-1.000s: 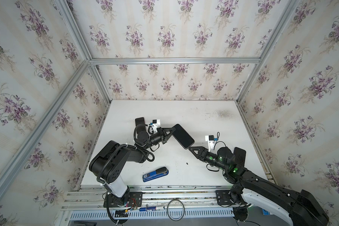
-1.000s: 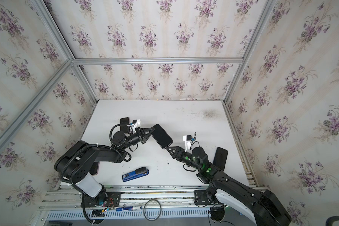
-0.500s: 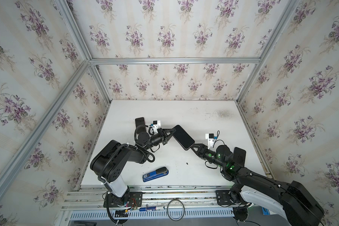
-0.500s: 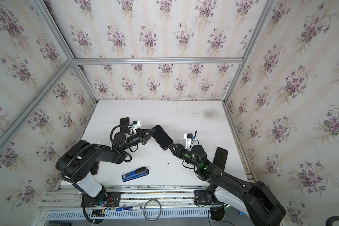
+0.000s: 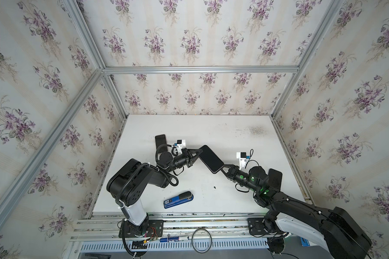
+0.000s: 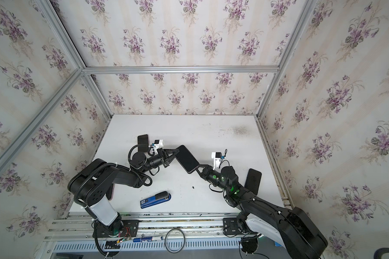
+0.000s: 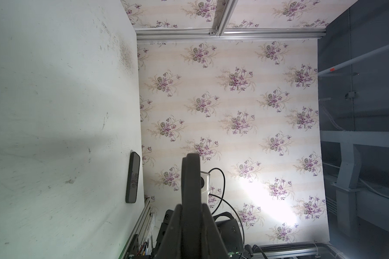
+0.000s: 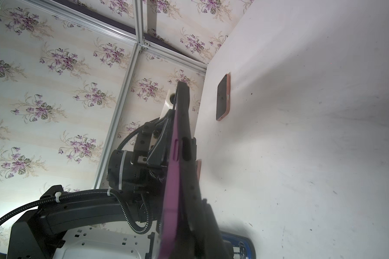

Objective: Take the phone out of the phone case

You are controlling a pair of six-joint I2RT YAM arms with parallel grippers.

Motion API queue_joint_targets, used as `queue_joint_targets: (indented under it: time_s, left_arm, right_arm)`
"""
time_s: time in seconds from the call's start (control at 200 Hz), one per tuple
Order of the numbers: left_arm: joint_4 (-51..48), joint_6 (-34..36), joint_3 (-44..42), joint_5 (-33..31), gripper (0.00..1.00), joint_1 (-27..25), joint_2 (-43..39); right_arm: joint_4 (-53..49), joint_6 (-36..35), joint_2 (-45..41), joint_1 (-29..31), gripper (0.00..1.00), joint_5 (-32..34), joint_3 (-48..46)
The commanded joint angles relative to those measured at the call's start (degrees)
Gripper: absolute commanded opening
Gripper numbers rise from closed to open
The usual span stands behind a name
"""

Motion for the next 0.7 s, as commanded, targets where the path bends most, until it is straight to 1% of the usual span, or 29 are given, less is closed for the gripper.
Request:
queue_joint_targets:
  time_s: [0.0,0.025,0.095,0.11,0.21,0.325,0.39,0.48,0.55,0.6,0.695]
  left_arm:
    - [7.92,0.12,-0.14,0.78,0.35,0.05,1.26]
    - [7.92,0.21,-0.16,0.71,0.41,0.06,1.42]
    - [7.91,0.49,-0.23,0.49,0.54,0.04,1.98]
    - [7.83,0.62,-0.25,0.47,0.59,0.04,2.02]
    - [5.34,2.72,-0.83,0.05,0.71,0.04,0.66]
    - [-3.8,8.39,-0.98,-0.61,0.78,0.04,-3.87]
    - [-11.34,12.78,-0.49,-1.05,0.82,0.04,-7.26]
    - [-24.22,19.51,1.03,-2.12,0.89,0.08,-12.13]
    - [-32.72,23.31,2.73,-2.61,0.92,-0.04,-14.54]
    - [-36.33,24.84,3.38,-3.02,0.93,-0.05,-15.34]
    - [-39.94,26.35,4.2,-3.5,0.94,-0.05,-15.23]
  right_arm:
    - [1.99,0.19,-1.65,0.03,0.02,0.38,0.18]
    - [1.33,0.21,-1.98,0.01,0.01,0.49,0.33]
    - [-0.57,0.34,-3.09,-0.02,0.0,0.63,0.44]
    - [-0.89,0.34,-3.26,0.0,0.0,0.6,0.5]
    - [-2.78,0.53,-4.62,-0.01,0.0,1.08,0.38]
    - [-4.78,0.59,-5.86,0.0,0.0,1.83,0.41]
    - [-5.37,0.75,-6.28,0.0,0.0,2.07,0.35]
    - [-6.72,1.19,-6.64,0.01,0.0,2.46,0.6]
    - [-7.78,1.75,-6.75,0.01,0.0,2.77,0.71]
    - [-7.75,1.98,-6.68,0.0,0.0,2.82,0.69]
    - [-7.75,2.38,-6.65,0.0,0.0,3.02,0.76]
